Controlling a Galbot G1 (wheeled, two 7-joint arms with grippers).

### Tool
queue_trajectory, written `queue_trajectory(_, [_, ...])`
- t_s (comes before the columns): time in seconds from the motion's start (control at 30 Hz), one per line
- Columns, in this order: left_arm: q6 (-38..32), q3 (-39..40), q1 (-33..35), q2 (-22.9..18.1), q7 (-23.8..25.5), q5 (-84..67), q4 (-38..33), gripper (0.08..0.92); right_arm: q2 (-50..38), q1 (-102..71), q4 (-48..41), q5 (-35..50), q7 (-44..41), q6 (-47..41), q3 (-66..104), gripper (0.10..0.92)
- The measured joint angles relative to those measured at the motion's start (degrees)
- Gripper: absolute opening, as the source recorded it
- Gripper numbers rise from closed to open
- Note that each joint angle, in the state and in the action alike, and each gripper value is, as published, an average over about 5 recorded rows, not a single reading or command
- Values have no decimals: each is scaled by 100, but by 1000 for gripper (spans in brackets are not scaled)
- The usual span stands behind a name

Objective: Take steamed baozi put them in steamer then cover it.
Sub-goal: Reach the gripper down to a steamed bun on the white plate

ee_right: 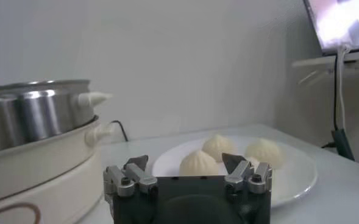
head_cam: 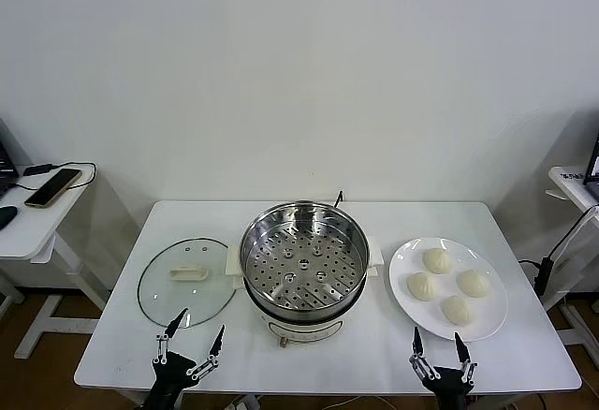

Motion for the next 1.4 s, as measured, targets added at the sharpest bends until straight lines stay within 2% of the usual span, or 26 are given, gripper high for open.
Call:
queue_trajectory(0.33, [-19,78,25,-47,-43,5,-186,823,-863,1354,-331,684,347,-1002,150,823])
queue_trajectory(0.53, [-21,69,53,-60,-63,9,-314,823,-1591,2716,-1102,1382,296,-1499,-162,823])
queue_trajectory(0.67, [-26,68,53,-51,-77,13,-387,823,-2098,3662,-1771,1764,-122,-1793,-605,823])
queue_trajectory(0.8, [-32,83,47,-52,-94,13,-441,823,-2598,4593,-2479,1908,-1012,-2015,-1209,823])
queue_trajectory(0.97, [-6,112,21,-104,-121,31,-516,823,-3042,5772,-3392,1690,-2654,-2124,-2144,823])
queue_trajectory(1.23, [84,120,26,-205,-170,79,-632,823,-3231,7575,-4771,551,-5481,-2082,-3582,823])
queue_trajectory(1.4, [98,97,56,-261,-186,107,-662,823,-3087,8485,-5506,-451,-6917,-1947,-4296,823])
